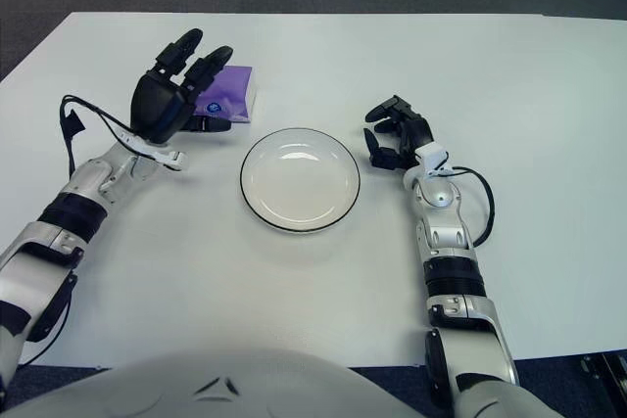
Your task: Put the tissue paper into the plate.
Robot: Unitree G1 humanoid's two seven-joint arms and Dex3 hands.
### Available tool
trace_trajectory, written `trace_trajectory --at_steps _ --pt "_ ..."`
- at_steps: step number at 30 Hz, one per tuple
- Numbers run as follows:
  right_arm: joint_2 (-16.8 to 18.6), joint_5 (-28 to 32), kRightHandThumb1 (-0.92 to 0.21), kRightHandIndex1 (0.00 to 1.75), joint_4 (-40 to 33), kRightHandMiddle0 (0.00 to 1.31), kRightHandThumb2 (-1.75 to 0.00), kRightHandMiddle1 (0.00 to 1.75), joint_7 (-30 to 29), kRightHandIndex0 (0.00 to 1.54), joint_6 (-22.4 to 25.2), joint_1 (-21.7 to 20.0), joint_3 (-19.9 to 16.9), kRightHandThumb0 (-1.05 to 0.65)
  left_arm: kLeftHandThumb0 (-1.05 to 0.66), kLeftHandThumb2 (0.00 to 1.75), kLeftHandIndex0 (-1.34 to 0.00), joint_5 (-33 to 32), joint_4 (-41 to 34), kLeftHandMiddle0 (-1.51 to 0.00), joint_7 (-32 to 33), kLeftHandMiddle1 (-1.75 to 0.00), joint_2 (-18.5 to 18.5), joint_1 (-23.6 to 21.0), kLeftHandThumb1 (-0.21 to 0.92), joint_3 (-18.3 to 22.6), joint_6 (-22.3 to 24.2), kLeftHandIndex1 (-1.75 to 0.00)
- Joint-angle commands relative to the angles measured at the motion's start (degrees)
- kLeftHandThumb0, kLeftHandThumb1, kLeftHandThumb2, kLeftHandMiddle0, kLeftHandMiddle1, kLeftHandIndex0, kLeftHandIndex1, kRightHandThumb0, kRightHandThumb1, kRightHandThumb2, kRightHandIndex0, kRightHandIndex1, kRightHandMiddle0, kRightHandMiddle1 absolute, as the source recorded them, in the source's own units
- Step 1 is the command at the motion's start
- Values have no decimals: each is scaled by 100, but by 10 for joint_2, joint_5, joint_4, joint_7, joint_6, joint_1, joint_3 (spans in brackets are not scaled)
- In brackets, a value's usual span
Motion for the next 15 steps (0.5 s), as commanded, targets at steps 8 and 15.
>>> trace_trajectory --at_steps 8,15 --pt "31 -13 -48 175 37 43 -104 147 -2 53 23 68 21 -1 -98 40 -28 -21 72 -22 -73 0 -13 -67 92 -26 11 -6" --pt "29 -14 -48 175 33 44 -104 147 -3 53 27 69 22 -1 -101 43 -27 -48 145 -21 -86 0 -25 -101 92 -34 -20 -4"
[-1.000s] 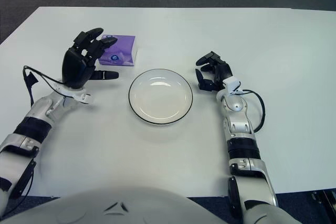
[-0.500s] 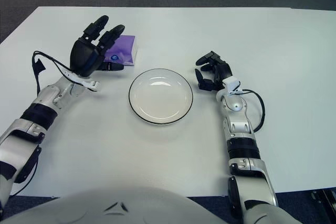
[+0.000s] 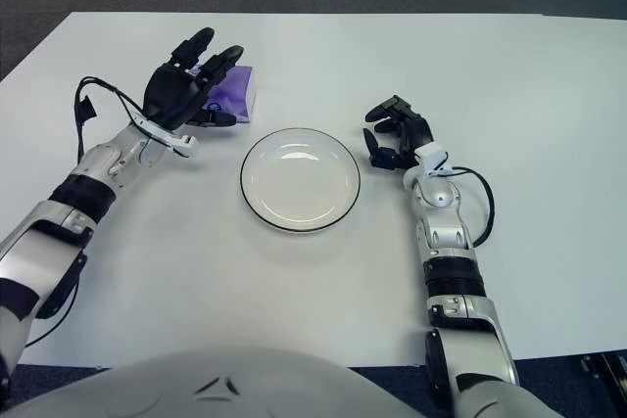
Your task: Put the tissue paper into the plate.
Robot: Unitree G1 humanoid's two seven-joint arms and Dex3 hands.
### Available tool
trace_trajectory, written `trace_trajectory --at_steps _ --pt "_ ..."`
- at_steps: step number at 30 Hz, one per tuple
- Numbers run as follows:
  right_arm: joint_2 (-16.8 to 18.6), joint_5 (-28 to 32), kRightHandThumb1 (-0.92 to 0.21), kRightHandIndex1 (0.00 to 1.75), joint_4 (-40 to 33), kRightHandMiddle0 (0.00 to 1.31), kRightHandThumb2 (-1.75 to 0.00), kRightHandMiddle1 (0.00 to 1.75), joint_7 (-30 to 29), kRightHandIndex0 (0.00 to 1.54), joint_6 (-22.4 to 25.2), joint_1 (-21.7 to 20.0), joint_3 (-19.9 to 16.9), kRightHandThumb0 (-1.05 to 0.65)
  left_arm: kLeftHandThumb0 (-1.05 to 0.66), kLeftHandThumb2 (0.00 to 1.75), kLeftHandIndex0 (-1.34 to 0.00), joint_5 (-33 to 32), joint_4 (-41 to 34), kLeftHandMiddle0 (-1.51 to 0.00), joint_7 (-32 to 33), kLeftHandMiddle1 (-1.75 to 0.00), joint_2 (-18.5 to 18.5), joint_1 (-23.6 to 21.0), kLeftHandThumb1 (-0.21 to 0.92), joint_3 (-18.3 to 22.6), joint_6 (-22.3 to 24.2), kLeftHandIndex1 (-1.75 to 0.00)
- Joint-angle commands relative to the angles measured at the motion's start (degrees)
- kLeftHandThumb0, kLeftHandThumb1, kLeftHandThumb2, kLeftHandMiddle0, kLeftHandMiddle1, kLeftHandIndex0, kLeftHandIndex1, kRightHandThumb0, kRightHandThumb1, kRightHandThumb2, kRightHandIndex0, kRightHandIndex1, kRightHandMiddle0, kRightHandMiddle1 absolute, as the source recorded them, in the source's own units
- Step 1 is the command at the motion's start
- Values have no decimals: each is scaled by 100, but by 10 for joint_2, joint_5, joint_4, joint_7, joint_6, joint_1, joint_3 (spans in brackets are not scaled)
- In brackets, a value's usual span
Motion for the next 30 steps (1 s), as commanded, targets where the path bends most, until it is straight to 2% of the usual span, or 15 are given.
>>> trace_trajectory --at_steps 1,5,9,21,30 --pt "29 -13 -48 175 36 44 -104 147 0 53 26 69 19 -1 -101 43 -27 -26 43 -21 -16 0 -4 -25 92 -5 -28 -4" --pt "29 -14 -48 175 35 44 -104 146 0 53 27 69 20 -1 -103 41 -26 -60 81 -20 -47 0 -8 -41 92 -3 -71 -3" --pt "29 -14 -48 175 32 45 -104 146 -1 53 28 70 21 -1 -105 39 -25 -78 119 -18 -65 0 -14 -62 92 -6 -93 -2" --pt "30 -15 -48 175 29 46 -103 144 -1 53 30 73 21 -1 -105 39 -23 -84 203 -16 -77 0 -33 -109 92 -21 -95 -1" --pt "31 -15 -48 175 25 47 -103 143 0 53 31 75 21 -1 -105 41 -21 -130 233 -16 -179 0 -46 -128 92 -10 -85 0"
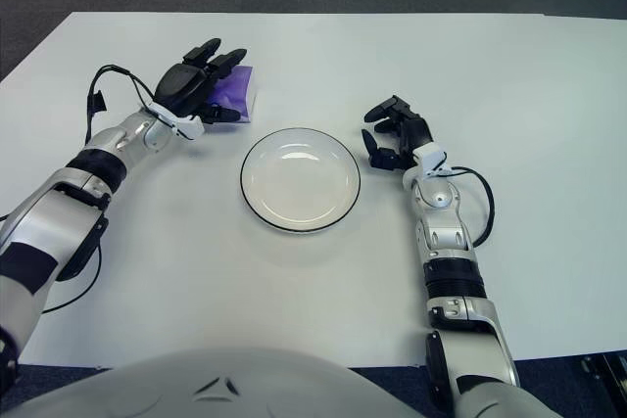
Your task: Put the tissue paper into the plate.
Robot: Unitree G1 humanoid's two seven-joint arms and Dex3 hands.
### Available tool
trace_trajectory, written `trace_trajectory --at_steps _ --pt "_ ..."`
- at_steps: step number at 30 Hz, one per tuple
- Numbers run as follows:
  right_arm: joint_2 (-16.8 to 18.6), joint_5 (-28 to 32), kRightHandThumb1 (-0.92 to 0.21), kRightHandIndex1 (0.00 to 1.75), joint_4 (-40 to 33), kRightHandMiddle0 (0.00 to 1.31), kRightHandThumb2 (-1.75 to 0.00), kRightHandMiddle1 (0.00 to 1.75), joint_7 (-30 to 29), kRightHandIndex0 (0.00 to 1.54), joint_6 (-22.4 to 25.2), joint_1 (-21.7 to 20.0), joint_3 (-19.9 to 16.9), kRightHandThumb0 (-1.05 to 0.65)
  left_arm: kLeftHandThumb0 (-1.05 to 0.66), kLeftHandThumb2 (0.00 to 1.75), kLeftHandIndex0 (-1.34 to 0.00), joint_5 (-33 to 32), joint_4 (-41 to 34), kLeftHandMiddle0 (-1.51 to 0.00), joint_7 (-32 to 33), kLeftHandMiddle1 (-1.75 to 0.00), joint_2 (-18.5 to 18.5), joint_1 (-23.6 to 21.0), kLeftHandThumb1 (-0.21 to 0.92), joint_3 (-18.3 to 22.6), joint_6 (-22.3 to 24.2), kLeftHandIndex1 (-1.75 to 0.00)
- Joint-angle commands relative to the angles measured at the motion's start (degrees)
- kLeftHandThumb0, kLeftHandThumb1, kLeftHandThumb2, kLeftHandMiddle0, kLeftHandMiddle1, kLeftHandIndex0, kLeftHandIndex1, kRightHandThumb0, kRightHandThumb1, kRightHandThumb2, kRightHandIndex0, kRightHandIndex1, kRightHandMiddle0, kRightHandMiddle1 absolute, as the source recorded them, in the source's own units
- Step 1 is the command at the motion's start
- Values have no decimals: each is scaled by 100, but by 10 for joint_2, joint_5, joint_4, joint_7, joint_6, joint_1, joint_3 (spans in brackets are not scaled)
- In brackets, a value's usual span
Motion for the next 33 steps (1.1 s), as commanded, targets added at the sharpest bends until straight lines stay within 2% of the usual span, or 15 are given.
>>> trace_trajectory --at_steps 1,5,9,13,20,24,29,32,33 --pt "32 -6 -48 175 35 47 -103 142 5 53 26 71 18 -1 -105 41 -21 -18 16 -16 -39 0 -4 -20 92 3 12 0" --pt "32 -7 -48 175 35 47 -102 142 5 53 26 71 18 -1 -105 40 -21 -21 24 -15 -45 0 -8 -22 92 0 21 0" --pt "32 -7 -48 175 34 47 -102 142 5 53 27 71 19 -1 -105 40 -21 -11 40 -17 -18 -1 -15 -19 92 -11 35 0" --pt "32 -7 -48 175 33 47 -102 142 5 53 28 71 19 -1 -105 41 -23 4 53 -26 25 -3 -19 -16 92 -26 44 -1" --pt "32 -7 -48 175 33 47 -102 142 6 53 28 72 20 -1 -105 42 -37 20 72 -53 76 -5 -19 -13 92 -48 43 -4" --pt "31 -7 -48 175 32 47 -102 142 7 53 29 72 20 -1 -105 43 -41 19 78 -66 79 -10 -18 -13 92 -53 40 -5" --pt "27 -7 -48 174 32 47 -102 142 12 53 31 71 21 -1 -104 46 -49 2 84 -77 43 -15 -16 -13 92 -47 22 -8" --pt "25 -7 -48 174 34 47 -102 142 17 53 32 70 22 -1 -97 45 -65 -1 85 -68 34 -52 -14 -14 92 -48 16 -13" --pt "24 -7 -48 174 34 47 -102 142 19 53 32 70 23 -1 -93 43 -68 1 85 -65 34 -67 -13 -14 92 -50 16 -21"
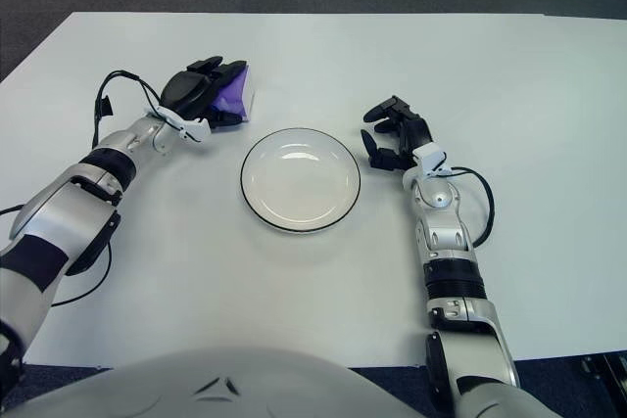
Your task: Put the tissue paper into the plate.
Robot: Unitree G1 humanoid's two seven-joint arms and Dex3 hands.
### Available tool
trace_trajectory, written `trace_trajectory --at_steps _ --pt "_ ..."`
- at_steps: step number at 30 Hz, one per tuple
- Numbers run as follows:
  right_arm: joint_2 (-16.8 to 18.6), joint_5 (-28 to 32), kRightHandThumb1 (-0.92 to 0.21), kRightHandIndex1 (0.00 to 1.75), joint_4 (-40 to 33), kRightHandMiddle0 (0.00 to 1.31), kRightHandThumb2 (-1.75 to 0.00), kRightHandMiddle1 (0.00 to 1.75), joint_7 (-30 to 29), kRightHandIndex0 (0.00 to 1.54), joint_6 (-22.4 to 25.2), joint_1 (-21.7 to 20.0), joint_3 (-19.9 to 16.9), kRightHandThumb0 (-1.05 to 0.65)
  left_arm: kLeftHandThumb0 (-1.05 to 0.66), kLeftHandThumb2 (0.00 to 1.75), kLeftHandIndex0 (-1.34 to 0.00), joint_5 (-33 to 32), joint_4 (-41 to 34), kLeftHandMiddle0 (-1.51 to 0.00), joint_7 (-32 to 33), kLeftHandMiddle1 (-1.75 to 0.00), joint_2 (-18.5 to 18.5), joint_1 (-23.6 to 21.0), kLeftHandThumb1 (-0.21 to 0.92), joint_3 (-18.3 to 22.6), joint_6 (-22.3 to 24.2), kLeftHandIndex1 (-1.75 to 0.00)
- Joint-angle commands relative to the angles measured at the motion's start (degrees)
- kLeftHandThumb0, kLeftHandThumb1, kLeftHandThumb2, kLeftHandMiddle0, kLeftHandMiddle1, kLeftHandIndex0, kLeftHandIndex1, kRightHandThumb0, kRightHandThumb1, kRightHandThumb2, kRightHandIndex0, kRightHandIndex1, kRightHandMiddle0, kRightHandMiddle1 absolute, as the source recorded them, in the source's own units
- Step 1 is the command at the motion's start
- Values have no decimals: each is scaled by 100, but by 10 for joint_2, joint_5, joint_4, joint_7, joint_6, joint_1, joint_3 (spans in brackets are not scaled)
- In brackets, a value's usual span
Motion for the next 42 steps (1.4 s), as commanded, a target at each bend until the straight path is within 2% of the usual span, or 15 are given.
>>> trace_trajectory --at_steps 1,4,6,7,10,13,17,28,34,42 --pt "24 -5 -48 174 38 47 -102 142 19 53 29 68 22 -1 -87 39 -67 3 12 -62 -20 -82 5 9 92 -8 -3 -39" --pt "22 -5 -48 174 38 47 -102 142 23 53 30 67 23 -1 -74 31 -61 11 12 -58 -12 -106 7 8 92 -15 1 -75" --pt "22 -4 -48 174 38 47 -102 142 26 53 30 67 23 -1 -68 28 -59 14 12 -58 -8 -114 7 8 92 -18 3 -86" --pt "22 -4 -48 174 38 47 -102 142 28 53 31 67 23 -1 -57 24 -59 15 12 -60 -6 -122 8 8 92 -20 3 -103" --pt "21 -4 -48 174 39 47 -102 142 31 54 33 66 23 -1 -44 16 -62 14 11 -70 0 -153 11 11 92 -22 0 -121" --pt "20 -4 -48 174 38 47 -102 142 34 54 35 65 23 -1 -39 13 -63 12 10 -82 7 -168 11 13 92 -21 -4 -126" --pt "20 -3 -48 174 38 47 -102 142 38 54 36 65 23 -1 -37 12 -64 11 9 -96 39 -173 12 17 92 -19 -11 -127" --pt "18 -3 -48 174 37 47 -102 142 45 54 39 64 22 -1 -37 11 -65 9 -7 -100 99 -175 23 7 92 -14 -67 -127" --pt "16 -3 -48 174 38 47 -102 143 49 54 40 63 21 -1 -37 11 -65 39 -33 -101 202 -175 28 -7 92 -27 -114 -127" --pt "13 -1 -48 173 44 46 -102 143 54 54 37 61 19 -1 -37 10 -66 117 -87 -103 343 -175 40 -32 92 -61 -113 -125"
